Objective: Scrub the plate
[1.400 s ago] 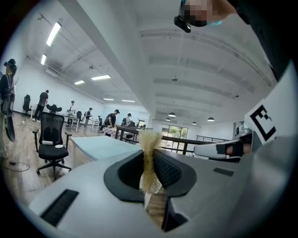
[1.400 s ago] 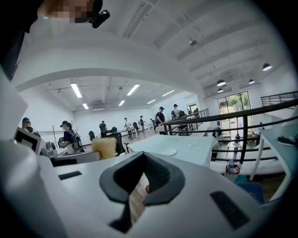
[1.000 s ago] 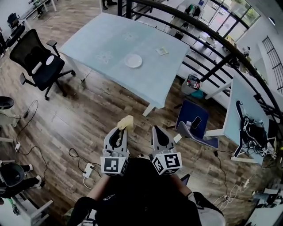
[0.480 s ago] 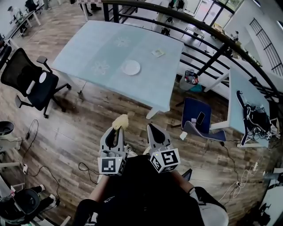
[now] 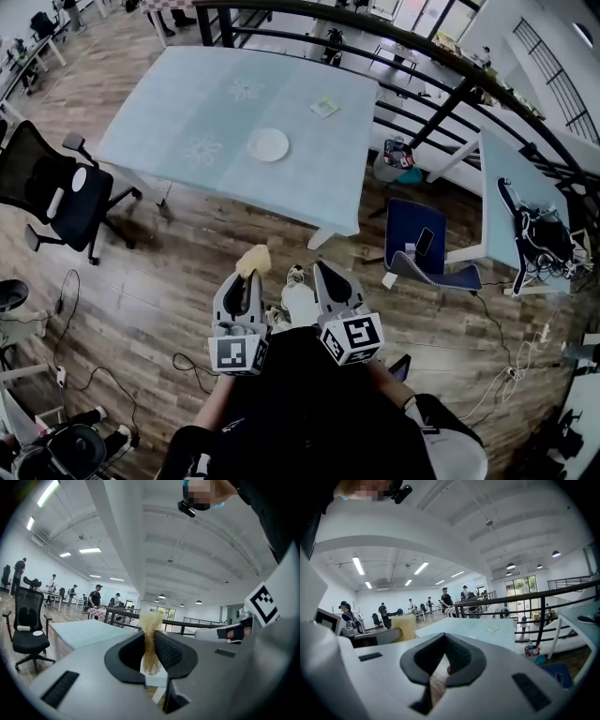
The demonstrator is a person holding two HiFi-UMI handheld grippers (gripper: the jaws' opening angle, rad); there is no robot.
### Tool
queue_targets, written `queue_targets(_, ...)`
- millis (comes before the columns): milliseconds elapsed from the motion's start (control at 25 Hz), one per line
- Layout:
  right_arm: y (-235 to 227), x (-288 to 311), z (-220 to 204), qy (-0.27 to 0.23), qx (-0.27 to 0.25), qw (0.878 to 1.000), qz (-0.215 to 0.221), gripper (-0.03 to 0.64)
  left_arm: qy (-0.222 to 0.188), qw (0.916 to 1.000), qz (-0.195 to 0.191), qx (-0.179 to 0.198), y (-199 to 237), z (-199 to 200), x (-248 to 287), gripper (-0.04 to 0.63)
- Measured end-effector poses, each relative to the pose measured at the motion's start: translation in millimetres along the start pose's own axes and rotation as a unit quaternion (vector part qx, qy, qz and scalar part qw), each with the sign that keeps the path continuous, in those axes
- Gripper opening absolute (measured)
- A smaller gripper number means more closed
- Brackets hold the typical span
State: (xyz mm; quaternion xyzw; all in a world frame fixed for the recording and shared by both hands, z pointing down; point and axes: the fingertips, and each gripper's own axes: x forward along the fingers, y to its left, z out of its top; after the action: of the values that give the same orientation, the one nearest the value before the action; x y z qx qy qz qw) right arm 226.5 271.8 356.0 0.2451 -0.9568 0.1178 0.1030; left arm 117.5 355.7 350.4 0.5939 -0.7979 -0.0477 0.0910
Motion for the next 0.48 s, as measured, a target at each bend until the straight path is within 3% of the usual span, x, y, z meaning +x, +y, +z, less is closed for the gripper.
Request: queue_targets(480,-2.7,80.9,10.1,0.01,0.008,0.999,0.032,0.009,0.015,0.999,0.038,-0.017,46.8,6.2,49.1,0.064)
